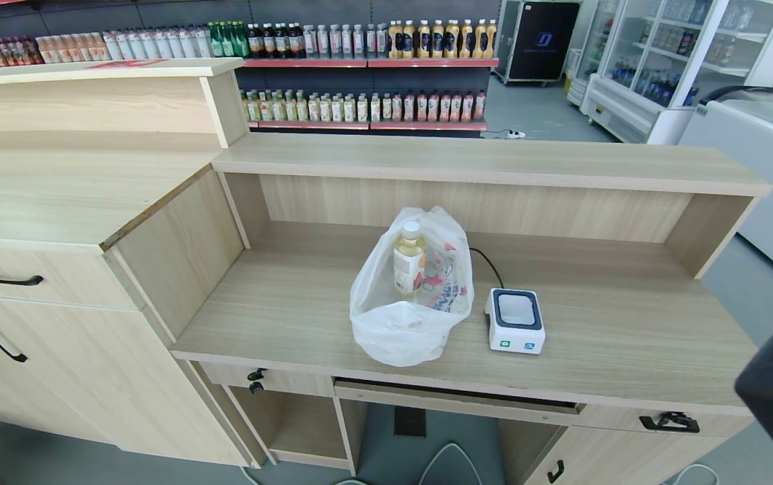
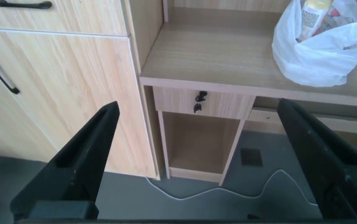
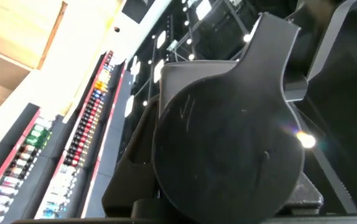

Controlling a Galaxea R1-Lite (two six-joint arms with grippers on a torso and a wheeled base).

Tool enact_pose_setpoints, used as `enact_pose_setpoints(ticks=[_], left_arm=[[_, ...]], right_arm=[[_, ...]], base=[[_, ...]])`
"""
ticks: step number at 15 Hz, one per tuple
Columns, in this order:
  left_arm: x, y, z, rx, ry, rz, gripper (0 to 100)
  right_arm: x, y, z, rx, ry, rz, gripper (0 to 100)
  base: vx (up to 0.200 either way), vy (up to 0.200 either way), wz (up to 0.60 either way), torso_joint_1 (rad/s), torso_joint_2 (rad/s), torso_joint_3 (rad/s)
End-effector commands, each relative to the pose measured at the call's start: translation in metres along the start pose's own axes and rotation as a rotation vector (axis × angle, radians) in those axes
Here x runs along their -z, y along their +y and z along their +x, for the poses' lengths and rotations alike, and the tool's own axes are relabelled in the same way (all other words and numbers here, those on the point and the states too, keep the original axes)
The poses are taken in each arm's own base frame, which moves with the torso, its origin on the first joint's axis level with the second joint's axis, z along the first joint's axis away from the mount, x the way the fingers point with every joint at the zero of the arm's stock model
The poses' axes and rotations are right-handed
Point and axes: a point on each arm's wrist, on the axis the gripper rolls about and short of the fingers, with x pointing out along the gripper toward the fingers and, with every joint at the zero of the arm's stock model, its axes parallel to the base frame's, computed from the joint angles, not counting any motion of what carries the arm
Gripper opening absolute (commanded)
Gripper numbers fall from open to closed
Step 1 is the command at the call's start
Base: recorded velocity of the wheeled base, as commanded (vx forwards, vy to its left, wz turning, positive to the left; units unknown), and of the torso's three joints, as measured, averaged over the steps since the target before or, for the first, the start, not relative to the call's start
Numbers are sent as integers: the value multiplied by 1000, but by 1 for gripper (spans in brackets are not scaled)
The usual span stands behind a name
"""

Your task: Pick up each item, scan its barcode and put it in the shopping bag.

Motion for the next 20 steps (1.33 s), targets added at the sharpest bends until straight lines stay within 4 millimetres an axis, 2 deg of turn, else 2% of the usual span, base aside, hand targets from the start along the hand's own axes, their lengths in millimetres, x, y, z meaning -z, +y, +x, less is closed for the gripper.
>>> enact_pose_setpoints(ticks=[1,4,8,10,11,12,14,15,16,20], left_arm=[[0,0,0,-1,0,0,100],[0,0,0,-1,0,0,100],[0,0,0,-1,0,0,100],[0,0,0,-1,0,0,100],[0,0,0,-1,0,1,100],[0,0,0,-1,0,0,100],[0,0,0,-1,0,0,100],[0,0,0,-1,0,0,100],[0,0,0,-1,0,0,100],[0,0,0,-1,0,0,100]], right_arm=[[1,2,3,-1,-11,10,0],[2,2,0,-25,17,55,0],[25,33,-21,-251,353,697,0],[33,44,-43,-300,731,1022,0],[36,49,-50,-299,867,1108,0],[39,55,-62,-226,1186,1289,0],[43,70,-75,-121,1654,1367,0],[42,78,-77,-90,1782,1396,0],[37,91,-79,-26,1965,1499,0],[33,108,-78,84,2105,1621,0]], base=[[0,0,0,0,0,0],[0,0,0,0,0,0],[0,0,0,0,0,0],[0,0,0,0,0,0],[0,0,0,0,0,0],[0,0,0,0,0,0],[0,0,0,0,0,0],[0,0,0,0,0,0],[0,0,0,0,0,0],[0,0,0,0,0,0]])
